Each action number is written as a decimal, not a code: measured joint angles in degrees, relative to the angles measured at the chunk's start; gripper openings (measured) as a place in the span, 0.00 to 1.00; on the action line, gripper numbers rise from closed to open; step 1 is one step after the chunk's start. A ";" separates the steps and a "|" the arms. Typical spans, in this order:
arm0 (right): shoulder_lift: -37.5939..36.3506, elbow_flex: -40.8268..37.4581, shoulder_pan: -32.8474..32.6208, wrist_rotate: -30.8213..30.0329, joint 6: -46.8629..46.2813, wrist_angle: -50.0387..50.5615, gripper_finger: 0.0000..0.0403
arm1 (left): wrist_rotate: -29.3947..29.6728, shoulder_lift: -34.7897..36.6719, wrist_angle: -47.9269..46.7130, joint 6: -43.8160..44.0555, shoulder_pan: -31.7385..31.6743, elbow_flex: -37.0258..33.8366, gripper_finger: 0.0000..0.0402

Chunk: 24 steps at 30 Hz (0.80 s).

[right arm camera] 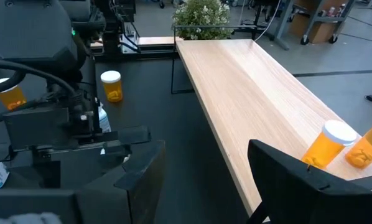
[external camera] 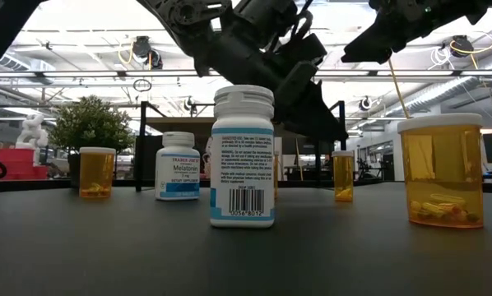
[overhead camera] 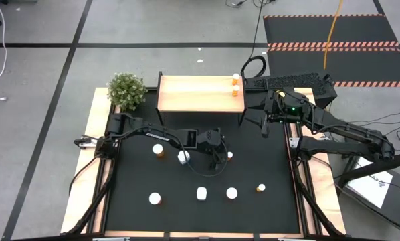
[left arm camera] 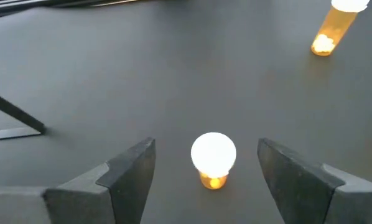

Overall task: Pick and place medicine bottles onto shelf by color
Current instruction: Put the small orange pill bottle on the shelf

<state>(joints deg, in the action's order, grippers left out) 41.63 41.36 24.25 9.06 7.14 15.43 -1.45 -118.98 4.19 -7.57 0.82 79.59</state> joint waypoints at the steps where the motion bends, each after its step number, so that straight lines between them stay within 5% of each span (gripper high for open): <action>1: 0.00 0.00 0.00 0.00 0.02 -0.04 0.56 | -0.11 0.00 0.01 -0.02 0.02 0.00 0.69; 24: 0.02 -0.02 0.02 0.00 -0.16 -0.46 0.56 | -0.05 -3.82 4.27 -0.72 0.37 0.02 0.65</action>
<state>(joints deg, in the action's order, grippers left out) 41.65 41.34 24.27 9.06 6.98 14.96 -1.50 -122.80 8.45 -8.29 1.19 79.61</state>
